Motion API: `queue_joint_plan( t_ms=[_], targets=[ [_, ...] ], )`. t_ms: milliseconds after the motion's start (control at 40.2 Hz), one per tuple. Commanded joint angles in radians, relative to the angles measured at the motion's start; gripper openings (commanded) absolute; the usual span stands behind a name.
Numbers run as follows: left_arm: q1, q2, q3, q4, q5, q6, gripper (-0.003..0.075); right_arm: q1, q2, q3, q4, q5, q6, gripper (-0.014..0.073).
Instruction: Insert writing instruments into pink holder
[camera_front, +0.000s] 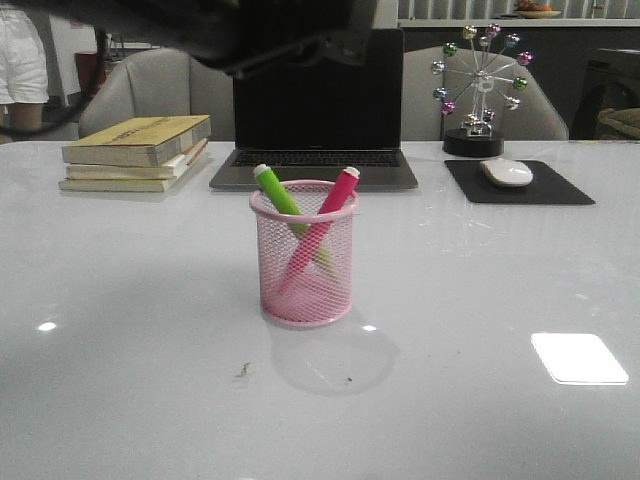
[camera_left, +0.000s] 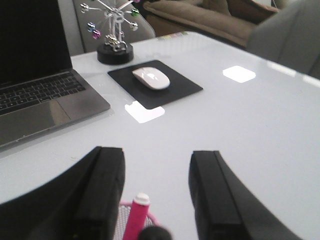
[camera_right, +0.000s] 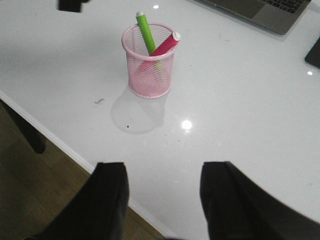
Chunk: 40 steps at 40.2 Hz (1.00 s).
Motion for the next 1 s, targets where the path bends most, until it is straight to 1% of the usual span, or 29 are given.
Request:
queue_joint_plan(
  t_ms=[0,249,348,522,647,821,970],
  targets=[
    [-0.008,-0.174,-0.033,0.062,0.168,-0.005,0.0384,-0.003,0.001,-0.029,-0.01,-0.07,-0.008,0.0444],
    [-0.008,-0.471,-0.029,0.06,0.595,-0.005,0.0384,-0.003,0.001,-0.029,-0.01,-0.07,-0.008,0.0444],
    [-0.008,-0.563,0.01,0.045,0.688,-0.005,0.0384,-0.003,0.001,-0.029,-0.01,-0.07,-0.008,0.0444],
    [-0.008,-0.72,0.133,0.042,0.75,-0.005,0.0384,-0.003,0.001,-0.029,-0.01,-0.069,-0.008,0.0444],
    [-0.008,-0.829,0.226,0.042,0.753,-0.005,0.0384,-0.003,0.001,-0.029,-0.01,-0.066,-0.008,0.0444],
    [-0.008,-0.904,0.297,0.042,0.753,-0.005,0.0384,-0.003,0.001,-0.029,-0.01,-0.05,-0.008,0.0444],
    [-0.008,-0.909,0.327,0.054,0.758,-0.005,0.0384,-0.003,0.001,-0.029,-0.01,-0.03,-0.008,0.0444]
  ],
)
